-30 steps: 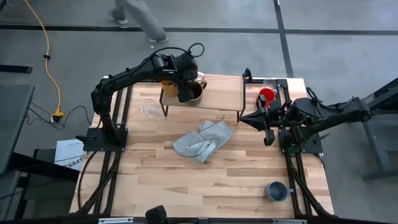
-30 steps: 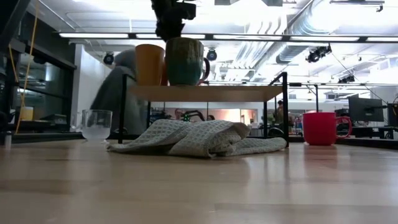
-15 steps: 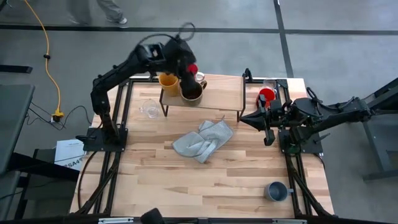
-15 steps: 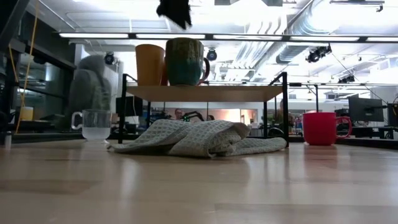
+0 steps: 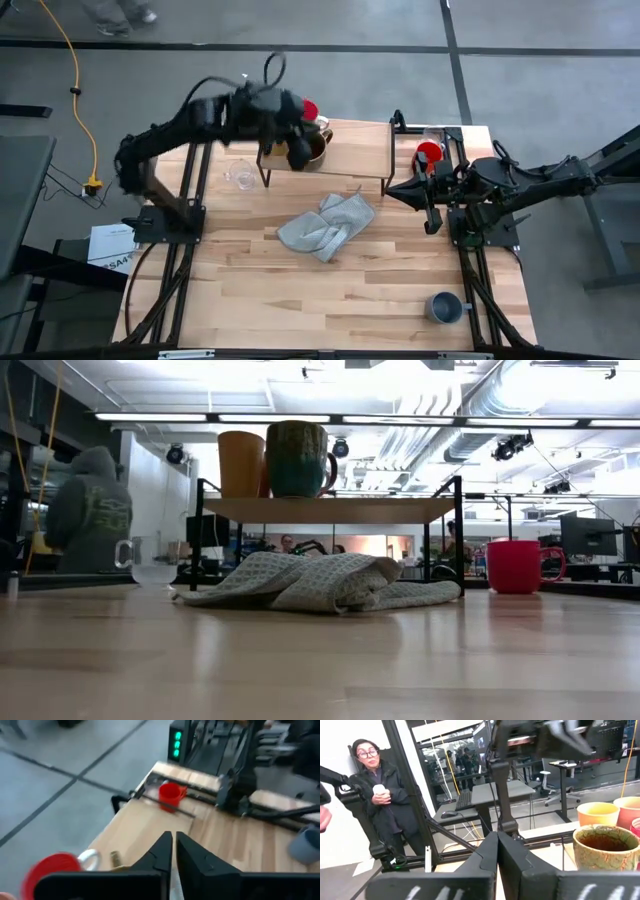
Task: Stack small to large cups/mugs on shelf
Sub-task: Adjust the green mug on the shelf, then put the red mug on the shelf
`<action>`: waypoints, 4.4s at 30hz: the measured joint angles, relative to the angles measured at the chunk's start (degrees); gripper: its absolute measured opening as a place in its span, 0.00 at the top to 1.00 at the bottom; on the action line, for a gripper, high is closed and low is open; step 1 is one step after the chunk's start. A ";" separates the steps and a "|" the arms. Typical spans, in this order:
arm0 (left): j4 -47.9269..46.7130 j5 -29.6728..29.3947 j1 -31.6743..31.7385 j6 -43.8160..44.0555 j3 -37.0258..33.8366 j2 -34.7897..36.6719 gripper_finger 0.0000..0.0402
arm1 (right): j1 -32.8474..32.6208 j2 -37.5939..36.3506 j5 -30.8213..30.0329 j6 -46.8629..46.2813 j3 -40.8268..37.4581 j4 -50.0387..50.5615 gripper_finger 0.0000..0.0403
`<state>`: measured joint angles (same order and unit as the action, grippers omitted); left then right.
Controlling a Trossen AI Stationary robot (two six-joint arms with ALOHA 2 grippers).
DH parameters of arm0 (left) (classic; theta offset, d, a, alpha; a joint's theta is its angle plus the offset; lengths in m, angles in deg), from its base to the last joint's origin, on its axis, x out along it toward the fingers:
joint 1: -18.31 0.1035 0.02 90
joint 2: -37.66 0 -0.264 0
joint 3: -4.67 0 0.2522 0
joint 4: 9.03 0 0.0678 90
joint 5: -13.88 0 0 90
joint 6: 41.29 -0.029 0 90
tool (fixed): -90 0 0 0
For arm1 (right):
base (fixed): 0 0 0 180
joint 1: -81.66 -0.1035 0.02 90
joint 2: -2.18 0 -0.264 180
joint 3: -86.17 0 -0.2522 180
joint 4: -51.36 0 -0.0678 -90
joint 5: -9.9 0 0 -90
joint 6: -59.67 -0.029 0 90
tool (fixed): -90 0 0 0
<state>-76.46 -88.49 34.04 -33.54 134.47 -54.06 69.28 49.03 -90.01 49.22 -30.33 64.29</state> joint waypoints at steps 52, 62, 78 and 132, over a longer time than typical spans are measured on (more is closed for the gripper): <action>80.28 -23.86 -10.36 64.12 -72.08 4.45 1.00 | 0.01 0.02 -1.11 0.00 0.00 0.56 1.00; 80.19 -25.96 -9.23 61.84 -72.08 4.45 1.00 | 0.01 0.02 -1.11 0.00 0.00 0.57 1.00; 80.08 -33.20 -9.25 61.26 -72.08 4.47 1.00 | 0.01 0.00 -1.09 -0.21 0.00 0.56 1.00; 43.14 8.28 -14.28 4.57 -51.77 45.95 1.00 | 0.01 0.00 -9.08 4.04 0.00 -5.55 1.00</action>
<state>-33.32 -80.22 19.76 -28.97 82.70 -8.11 69.30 49.03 -99.09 53.26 -30.33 58.74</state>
